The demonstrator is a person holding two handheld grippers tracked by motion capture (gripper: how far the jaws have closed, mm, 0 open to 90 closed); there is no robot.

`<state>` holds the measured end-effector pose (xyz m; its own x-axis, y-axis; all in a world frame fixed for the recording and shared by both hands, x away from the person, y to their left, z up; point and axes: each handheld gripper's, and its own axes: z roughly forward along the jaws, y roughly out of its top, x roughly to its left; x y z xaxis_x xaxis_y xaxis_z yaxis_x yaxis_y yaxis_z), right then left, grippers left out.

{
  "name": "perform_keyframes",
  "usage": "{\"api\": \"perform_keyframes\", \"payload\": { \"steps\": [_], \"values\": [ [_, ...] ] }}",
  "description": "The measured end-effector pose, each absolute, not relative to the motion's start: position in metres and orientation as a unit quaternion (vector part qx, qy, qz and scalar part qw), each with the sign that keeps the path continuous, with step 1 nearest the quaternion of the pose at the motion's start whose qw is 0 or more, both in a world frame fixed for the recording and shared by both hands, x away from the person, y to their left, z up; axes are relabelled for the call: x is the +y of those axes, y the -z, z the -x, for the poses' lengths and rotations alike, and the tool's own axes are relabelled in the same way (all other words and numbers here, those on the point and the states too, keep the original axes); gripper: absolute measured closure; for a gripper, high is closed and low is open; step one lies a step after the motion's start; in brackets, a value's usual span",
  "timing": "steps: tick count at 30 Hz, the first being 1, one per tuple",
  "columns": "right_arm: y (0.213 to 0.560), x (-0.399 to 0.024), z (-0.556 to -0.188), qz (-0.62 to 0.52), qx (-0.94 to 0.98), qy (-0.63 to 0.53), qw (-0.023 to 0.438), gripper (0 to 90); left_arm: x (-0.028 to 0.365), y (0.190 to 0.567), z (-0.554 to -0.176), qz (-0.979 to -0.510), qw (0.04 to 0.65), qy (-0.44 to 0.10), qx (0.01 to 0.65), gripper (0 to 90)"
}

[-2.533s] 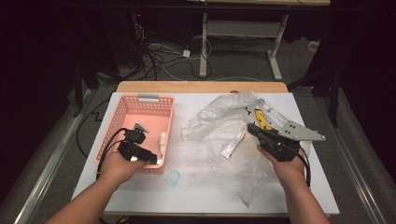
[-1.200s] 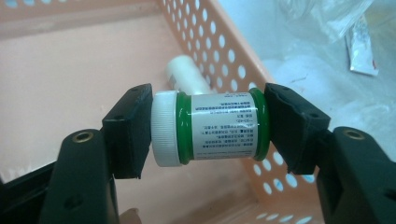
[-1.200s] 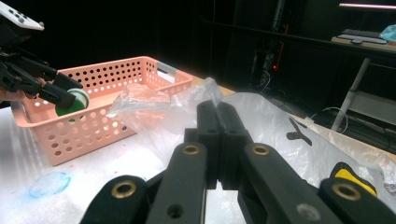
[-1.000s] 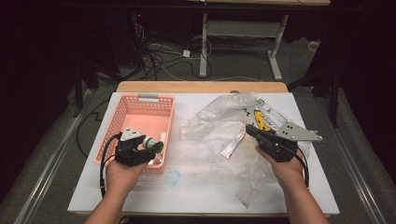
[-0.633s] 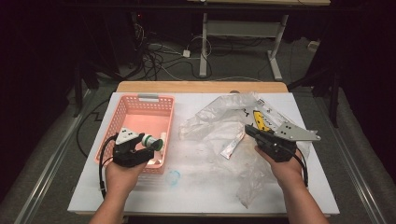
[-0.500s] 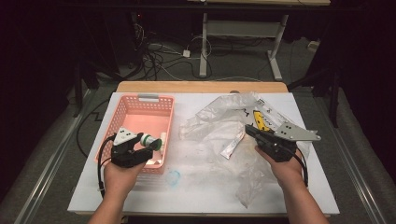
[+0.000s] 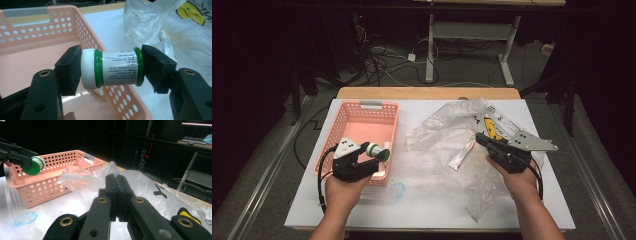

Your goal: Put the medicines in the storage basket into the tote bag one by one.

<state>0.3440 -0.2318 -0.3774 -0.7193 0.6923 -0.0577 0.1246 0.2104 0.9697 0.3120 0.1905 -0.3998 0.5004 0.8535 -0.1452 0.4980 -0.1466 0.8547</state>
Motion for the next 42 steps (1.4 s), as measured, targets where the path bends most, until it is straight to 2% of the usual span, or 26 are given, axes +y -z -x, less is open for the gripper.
{"api": "perform_keyframes", "payload": {
  "steps": [25, 42],
  "values": [
    [0.379, -0.23, -0.344, -0.274, 0.739, -0.562, 0.25, 90.0, 0.137, 0.403, -0.304, -0.769, 0.469, -0.159, 0.404, 35.1],
    [0.379, -0.229, -0.343, -0.275, 0.74, -0.561, 0.248, 90.0, 0.085, 0.415, -0.301, -0.805, 0.452, -0.135, 0.36, 35.1]
  ]
}}
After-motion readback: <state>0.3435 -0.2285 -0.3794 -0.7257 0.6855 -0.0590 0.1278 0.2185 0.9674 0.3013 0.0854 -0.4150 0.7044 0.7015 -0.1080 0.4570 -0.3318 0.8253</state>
